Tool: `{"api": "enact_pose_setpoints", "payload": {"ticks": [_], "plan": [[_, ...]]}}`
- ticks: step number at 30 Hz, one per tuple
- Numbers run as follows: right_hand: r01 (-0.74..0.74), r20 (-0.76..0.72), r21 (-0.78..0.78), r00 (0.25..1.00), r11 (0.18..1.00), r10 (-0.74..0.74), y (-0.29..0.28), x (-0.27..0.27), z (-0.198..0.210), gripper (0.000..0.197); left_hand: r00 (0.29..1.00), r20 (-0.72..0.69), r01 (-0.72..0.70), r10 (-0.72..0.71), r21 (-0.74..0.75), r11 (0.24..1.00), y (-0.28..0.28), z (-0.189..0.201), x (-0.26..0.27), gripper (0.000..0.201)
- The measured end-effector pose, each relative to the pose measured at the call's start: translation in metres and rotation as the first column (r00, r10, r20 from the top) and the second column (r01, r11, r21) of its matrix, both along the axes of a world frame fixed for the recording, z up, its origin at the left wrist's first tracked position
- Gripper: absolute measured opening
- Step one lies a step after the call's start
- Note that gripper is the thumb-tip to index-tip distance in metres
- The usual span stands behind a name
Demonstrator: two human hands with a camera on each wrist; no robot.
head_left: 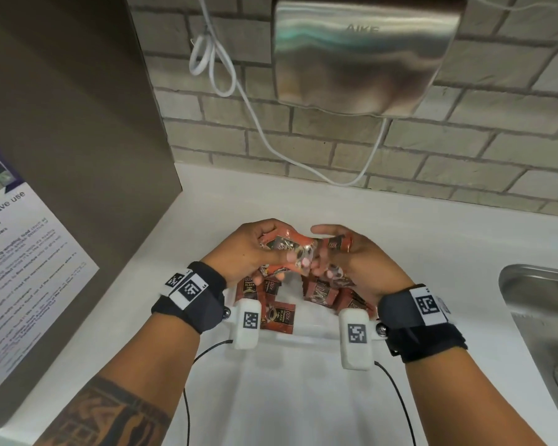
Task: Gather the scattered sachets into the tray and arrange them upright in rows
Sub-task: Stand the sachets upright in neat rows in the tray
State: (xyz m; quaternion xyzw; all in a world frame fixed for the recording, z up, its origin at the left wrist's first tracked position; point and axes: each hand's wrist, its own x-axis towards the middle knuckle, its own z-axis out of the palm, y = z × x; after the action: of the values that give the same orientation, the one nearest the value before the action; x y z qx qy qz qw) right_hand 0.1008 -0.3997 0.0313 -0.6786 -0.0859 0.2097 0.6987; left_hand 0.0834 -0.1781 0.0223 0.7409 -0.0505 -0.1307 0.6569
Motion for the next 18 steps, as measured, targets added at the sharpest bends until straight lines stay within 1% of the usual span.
{"api": "enact_pose_setpoints", "payload": {"ticks": [1, 2, 3, 5, 6, 8, 10, 13, 14, 16, 18], "plan": [[0.038, 0.079, -0.057, 0.996, 0.998, -0.034, 0.002, 0.002, 0.001, 0.045, 1.000, 0.011, 0.027, -0.027, 0.032, 0.999, -0.001, 0.000, 0.000, 0.035], [0.035, 0.134, -0.105, 0.991, 0.994, -0.020, 0.004, 0.004, 0.002, 0.043, 0.998, 0.030, 0.055, -0.057, 0.069, 0.996, -0.003, 0.001, 0.000, 0.036], [0.005, 0.152, -0.152, 0.988, 0.988, 0.018, 0.007, 0.005, 0.002, 0.047, 0.995, 0.049, 0.082, -0.087, 0.105, 0.991, -0.006, 0.003, 0.000, 0.036], [-0.081, 0.114, -0.248, 0.987, 0.965, 0.113, 0.013, 0.007, 0.000, 0.056, 0.989, 0.068, 0.122, -0.133, 0.145, 0.982, -0.009, 0.005, 0.001, 0.040], [-0.114, 0.086, -0.261, 0.986, 0.959, 0.141, 0.014, 0.007, -0.003, 0.056, 0.989, 0.068, 0.123, -0.134, 0.148, 0.981, -0.010, 0.006, 0.000, 0.041], [-0.123, 0.043, -0.209, 0.990, 0.970, 0.135, 0.013, 0.006, -0.008, 0.053, 0.990, 0.071, 0.110, -0.119, 0.119, 0.987, -0.010, 0.008, 0.000, 0.044], [-0.093, -0.017, -0.152, 0.996, 0.984, 0.091, 0.011, 0.005, -0.011, 0.051, 0.991, 0.088, 0.096, -0.103, 0.077, 0.992, -0.008, 0.008, -0.001, 0.047], [-0.069, -0.066, -0.088, 0.996, 0.994, 0.064, 0.011, 0.006, -0.014, 0.043, 0.988, 0.142, 0.046, -0.058, 0.081, 0.996, -0.007, 0.005, -0.001, 0.047], [-0.075, -0.074, -0.065, 0.995, 0.995, 0.071, 0.012, 0.006, -0.015, 0.044, 0.988, 0.149, 0.026, -0.037, 0.078, 0.997, -0.006, 0.004, 0.000, 0.047], [-0.126, -0.083, -0.017, 0.989, 0.992, 0.125, 0.012, 0.005, -0.015, 0.058, 0.988, 0.153, -0.010, 0.004, 0.041, 0.999, -0.008, 0.004, 0.001, 0.046], [-0.169, -0.094, 0.027, 0.981, 0.985, 0.171, 0.011, 0.003, -0.015, 0.065, 0.985, 0.164, -0.048, 0.047, 0.004, 0.999, -0.010, 0.003, 0.001, 0.044]]}}
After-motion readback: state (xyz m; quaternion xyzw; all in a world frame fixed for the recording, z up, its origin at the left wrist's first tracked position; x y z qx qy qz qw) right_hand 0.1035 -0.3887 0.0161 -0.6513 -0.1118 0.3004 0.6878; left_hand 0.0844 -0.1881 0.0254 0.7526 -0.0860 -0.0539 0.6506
